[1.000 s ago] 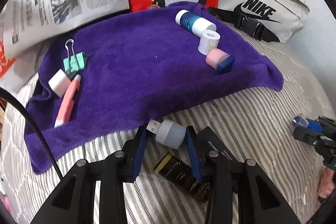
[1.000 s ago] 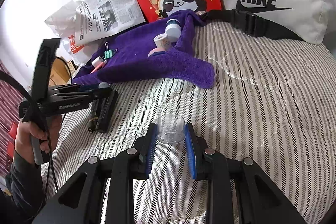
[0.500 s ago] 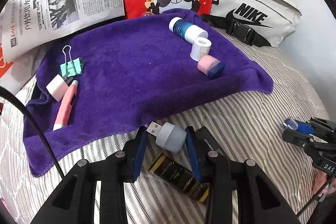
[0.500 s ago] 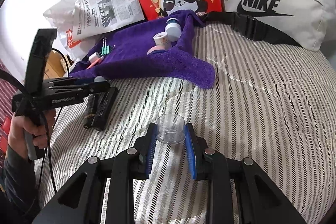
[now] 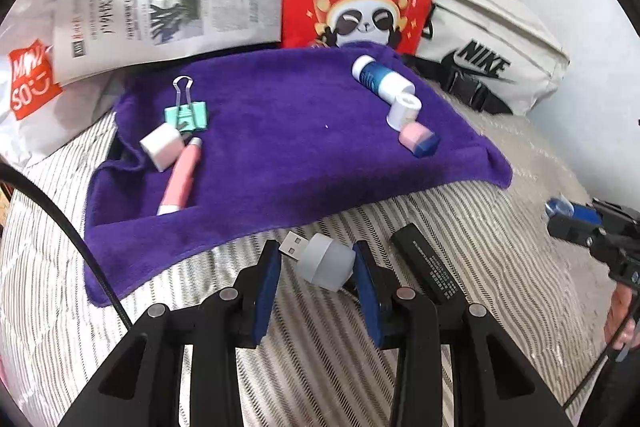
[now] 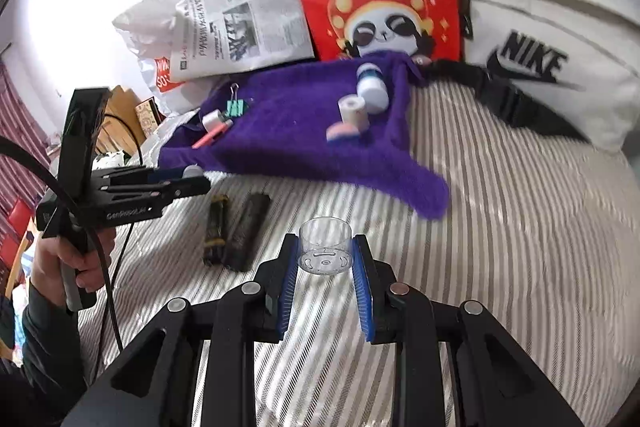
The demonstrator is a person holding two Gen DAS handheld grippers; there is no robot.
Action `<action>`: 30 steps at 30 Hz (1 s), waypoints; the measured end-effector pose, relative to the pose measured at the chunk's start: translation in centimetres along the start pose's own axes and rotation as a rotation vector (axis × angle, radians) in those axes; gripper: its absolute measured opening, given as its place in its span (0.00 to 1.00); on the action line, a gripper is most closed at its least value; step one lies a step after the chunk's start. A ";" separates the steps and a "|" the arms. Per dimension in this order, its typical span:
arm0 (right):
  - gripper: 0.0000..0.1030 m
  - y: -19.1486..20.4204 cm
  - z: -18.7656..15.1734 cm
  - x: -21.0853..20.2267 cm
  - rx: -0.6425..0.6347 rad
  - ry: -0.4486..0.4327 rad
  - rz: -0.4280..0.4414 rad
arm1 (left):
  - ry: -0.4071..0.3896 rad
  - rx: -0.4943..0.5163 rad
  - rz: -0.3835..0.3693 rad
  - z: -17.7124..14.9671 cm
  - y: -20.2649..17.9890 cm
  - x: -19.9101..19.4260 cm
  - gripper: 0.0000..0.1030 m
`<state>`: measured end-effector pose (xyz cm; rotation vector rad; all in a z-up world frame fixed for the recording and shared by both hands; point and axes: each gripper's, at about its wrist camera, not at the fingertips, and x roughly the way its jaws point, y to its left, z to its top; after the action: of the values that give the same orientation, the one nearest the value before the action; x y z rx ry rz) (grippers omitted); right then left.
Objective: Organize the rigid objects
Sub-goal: 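Carry the cup and USB drive over the towel while the right gripper releases the cup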
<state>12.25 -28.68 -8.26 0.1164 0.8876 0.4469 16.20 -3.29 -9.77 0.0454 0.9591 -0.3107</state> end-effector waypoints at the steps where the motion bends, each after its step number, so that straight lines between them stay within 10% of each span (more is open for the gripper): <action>1: 0.26 0.2 0.6 -0.1 -0.010 -0.002 -0.001 | -0.005 -0.006 -0.002 0.0 0.3 -0.2 0.34; 19: 0.26 3.8 14.2 2.3 -0.123 -0.042 0.045 | -0.090 -0.038 0.027 6.8 5.8 -3.6 0.34; 30: 0.26 1.9 19.2 6.9 -0.076 -0.051 -0.070 | -0.116 -0.054 0.032 12.8 8.3 -1.3 0.34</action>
<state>30.13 -22.41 -0.59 0.0269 0.8215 0.4102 28.07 2.68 -2.11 -0.0063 0.8499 -0.2552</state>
